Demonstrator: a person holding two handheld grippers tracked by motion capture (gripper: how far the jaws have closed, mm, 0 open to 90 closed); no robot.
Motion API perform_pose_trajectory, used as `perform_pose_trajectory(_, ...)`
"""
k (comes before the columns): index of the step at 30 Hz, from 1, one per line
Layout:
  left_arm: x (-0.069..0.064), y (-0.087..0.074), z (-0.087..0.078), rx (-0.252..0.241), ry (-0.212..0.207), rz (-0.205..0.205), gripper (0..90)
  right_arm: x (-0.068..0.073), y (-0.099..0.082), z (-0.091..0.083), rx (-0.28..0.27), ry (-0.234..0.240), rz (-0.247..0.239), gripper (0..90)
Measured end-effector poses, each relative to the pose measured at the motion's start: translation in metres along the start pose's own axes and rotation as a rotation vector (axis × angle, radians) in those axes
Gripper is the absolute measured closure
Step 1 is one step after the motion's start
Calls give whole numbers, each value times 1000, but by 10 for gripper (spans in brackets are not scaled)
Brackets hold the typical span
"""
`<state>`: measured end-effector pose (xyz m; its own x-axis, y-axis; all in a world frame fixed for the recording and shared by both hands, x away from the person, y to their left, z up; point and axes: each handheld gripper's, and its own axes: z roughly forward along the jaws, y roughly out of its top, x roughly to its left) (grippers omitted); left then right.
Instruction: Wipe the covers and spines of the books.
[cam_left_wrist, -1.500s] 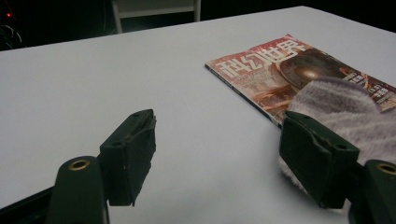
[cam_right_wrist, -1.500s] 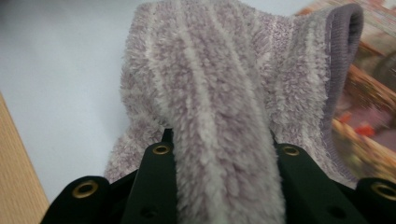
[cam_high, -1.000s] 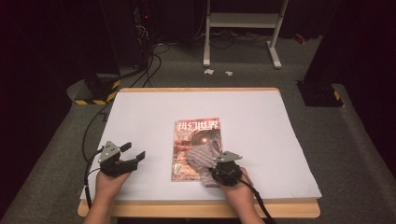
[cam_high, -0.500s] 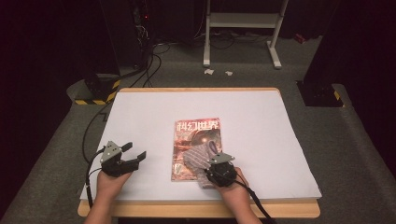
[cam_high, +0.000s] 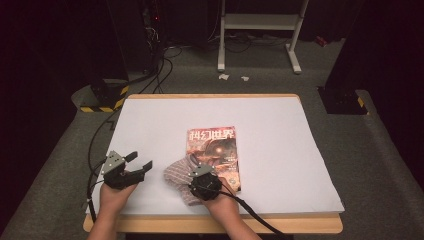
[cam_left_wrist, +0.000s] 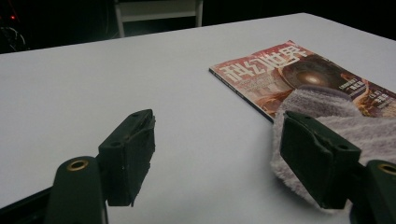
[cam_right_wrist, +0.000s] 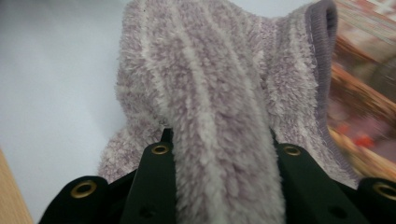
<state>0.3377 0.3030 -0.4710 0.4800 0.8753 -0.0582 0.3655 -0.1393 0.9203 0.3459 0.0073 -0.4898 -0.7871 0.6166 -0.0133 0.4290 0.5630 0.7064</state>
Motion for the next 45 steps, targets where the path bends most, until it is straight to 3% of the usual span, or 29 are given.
perform_pose_trajectory(4,-2,0,1,2,-4,2,268,-12,-11,-12,6,-32,35,714)
perform_pose_trajectory(8,-5,0,2,5,-6,10,268,-49,-40,-42,8,-111,127,714)
perform_pose_trajectory(13,-5,-1,2,9,-3,7,268,-81,-64,-68,1,-193,210,715)
perform_pose_trajectory(16,-4,-1,3,14,-3,5,268,-87,-64,-69,3,-209,214,714)
perform_pose_trajectory(25,-3,-2,3,14,-5,1,268,-90,-35,-43,43,-219,179,715)
perform_pose_trajectory(30,-1,-1,2,6,-4,-5,268,-67,-9,-15,43,-164,124,715)
perform_pose_trajectory(32,0,-1,2,6,-6,-5,268,-49,6,1,41,-119,103,715)
perform_pose_trajectory(34,0,-2,2,7,-7,-6,268,-45,9,4,41,-112,93,715)
perform_pose_trajectory(36,0,-2,2,8,-6,-2,268,-29,18,16,29,-77,58,715)
perform_pose_trajectory(40,1,-2,2,3,-8,-8,268,-28,18,17,24,-76,56,713)
perform_pose_trajectory(45,0,-1,2,3,-12,-10,268,-50,3,0,31,-122,94,710)
